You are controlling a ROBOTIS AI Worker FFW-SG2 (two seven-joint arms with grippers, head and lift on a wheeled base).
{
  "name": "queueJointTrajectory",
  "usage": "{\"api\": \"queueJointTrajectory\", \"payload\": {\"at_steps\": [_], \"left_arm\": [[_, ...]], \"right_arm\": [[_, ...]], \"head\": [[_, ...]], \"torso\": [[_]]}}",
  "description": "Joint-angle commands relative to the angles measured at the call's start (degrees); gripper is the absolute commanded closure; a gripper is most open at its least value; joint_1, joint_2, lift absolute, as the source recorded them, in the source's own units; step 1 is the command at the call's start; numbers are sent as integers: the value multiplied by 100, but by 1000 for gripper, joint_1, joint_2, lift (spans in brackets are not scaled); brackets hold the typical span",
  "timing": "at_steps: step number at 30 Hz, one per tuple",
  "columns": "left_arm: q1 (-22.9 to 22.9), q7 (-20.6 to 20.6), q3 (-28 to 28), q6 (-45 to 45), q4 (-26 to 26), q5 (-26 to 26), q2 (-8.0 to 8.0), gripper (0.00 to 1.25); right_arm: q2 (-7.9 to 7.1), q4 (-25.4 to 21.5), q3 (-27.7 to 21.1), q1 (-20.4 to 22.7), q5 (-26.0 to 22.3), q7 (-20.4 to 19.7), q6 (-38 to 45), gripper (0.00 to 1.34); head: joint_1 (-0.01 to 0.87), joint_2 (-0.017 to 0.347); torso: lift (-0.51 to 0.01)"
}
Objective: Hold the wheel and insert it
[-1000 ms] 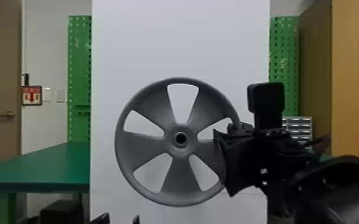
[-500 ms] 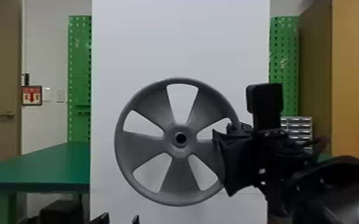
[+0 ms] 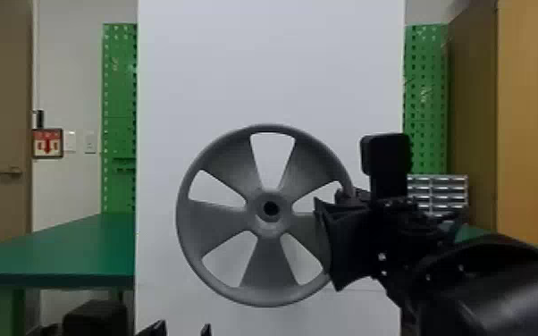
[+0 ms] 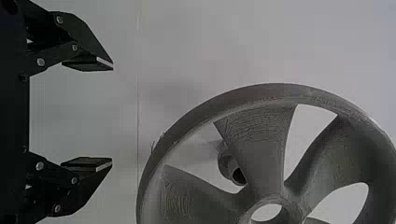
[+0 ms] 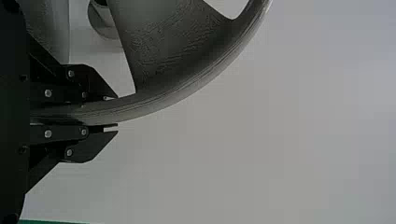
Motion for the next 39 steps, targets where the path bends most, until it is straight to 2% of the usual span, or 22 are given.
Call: {"api": "queueJointTrajectory", "payload": {"at_steps": [1,21,39], "left_arm": [[-1,0,-19,0,11,-3,-1,516],[-36,0,-54,0,46,15,8,516],[-27,0,-54,0,46,15,-1,516]], "right_arm": [[5,203,14,-38,-22,0,-149,1078],[5,801,75,-319,-22,-105,-562,1078],[5,1284,23,-407,-31,-105,-983,1078]], "head": [[5,75],[5,75],[5,75]], "torso": [[-482],[-482],[-482]]}}
